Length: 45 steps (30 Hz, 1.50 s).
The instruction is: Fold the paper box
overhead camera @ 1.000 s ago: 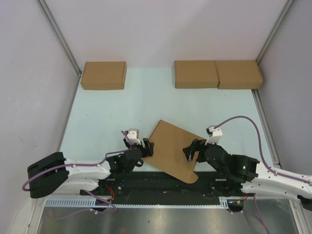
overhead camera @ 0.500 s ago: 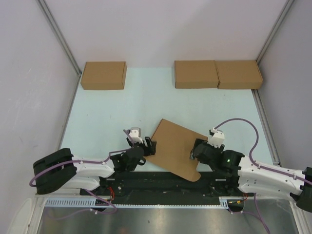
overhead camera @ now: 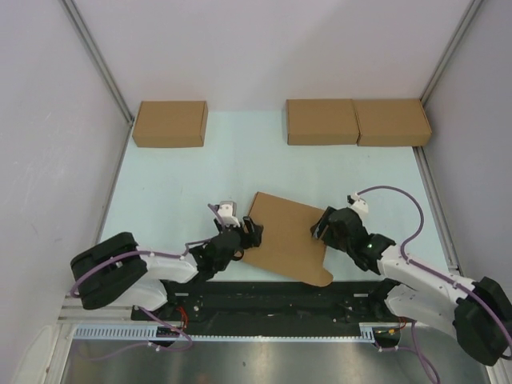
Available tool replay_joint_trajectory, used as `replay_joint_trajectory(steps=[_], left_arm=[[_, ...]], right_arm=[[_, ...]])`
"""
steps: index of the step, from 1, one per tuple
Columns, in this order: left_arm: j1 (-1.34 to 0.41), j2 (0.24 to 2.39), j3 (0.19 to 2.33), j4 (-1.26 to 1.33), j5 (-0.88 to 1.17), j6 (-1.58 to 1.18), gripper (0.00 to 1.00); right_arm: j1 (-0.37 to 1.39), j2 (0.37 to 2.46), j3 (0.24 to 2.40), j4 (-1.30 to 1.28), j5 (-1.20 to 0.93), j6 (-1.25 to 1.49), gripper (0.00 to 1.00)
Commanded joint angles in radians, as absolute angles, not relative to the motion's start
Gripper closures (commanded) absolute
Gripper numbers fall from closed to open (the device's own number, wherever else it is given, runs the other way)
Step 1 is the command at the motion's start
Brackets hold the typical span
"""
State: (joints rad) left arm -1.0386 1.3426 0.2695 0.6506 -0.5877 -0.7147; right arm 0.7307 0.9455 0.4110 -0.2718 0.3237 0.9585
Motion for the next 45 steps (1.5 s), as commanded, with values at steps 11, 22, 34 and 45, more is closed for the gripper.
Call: replay_joint_trajectory(steps=[11,22,34,45], left_arm=[[-0.655,1.402,0.432,0.689,-0.24,-0.767,0.21],[-0.476,1.488,0.563,0.623,0.27,-0.736,0.22],[-0.468,1.337,0.468,0.499,0.048,-0.769,0.21],[-0.468,1.429,0.578,0.221,0.047,-0.709,0.18]], right_arm=[[0.433,1.313,0.523,0.1,-0.037,0.704,0.32],[0.426,1.39,0.561,0.136,-0.055,0.669,0.32],[0.41,1.488,0.632,0.117,-0.048,0.597,0.33],[0.4,1.511,0.638,0.121,-0.052,0.565,0.32]])
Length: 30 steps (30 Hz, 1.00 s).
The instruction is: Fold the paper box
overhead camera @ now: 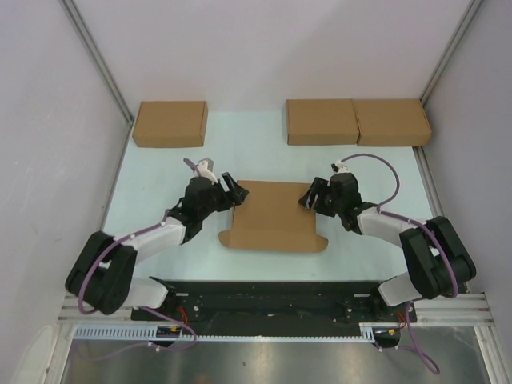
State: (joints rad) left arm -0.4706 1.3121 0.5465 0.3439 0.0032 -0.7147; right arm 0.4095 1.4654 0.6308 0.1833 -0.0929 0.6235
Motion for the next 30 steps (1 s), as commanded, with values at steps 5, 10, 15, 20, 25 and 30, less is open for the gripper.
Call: replay_joint_trajectory(steps=[5,10,15,20,25,30], left_arm=[[-0.469,1.525,0.522,0.391,0.156,-0.75,0.34],[-0.479,1.534,0.5,0.462,0.153,-0.764,0.69],[-0.517,1.5,0.514,0.459,0.092,-0.738,0.87],[-0.58,1.531,0.54,0.456,0.075,-0.73,0.92],[-0.62,1.577,0.519,0.502,0.072,-0.758,0.94],[-0.634,1.597,0.5,0.532,0.078,-0.77,0.94]], right_arm=[[0.406,1.543,0.641,0.135,-0.077,0.542,0.36],[0.428,1.543,0.64,0.14,-0.063,0.523,0.45],[0.472,1.531,0.641,0.14,-0.015,0.514,0.58],[0.512,1.543,0.64,0.15,0.0,0.523,0.69],[0.54,1.571,0.641,0.14,0.029,0.525,0.82],[0.557,1.583,0.641,0.135,0.032,0.525,0.87]])
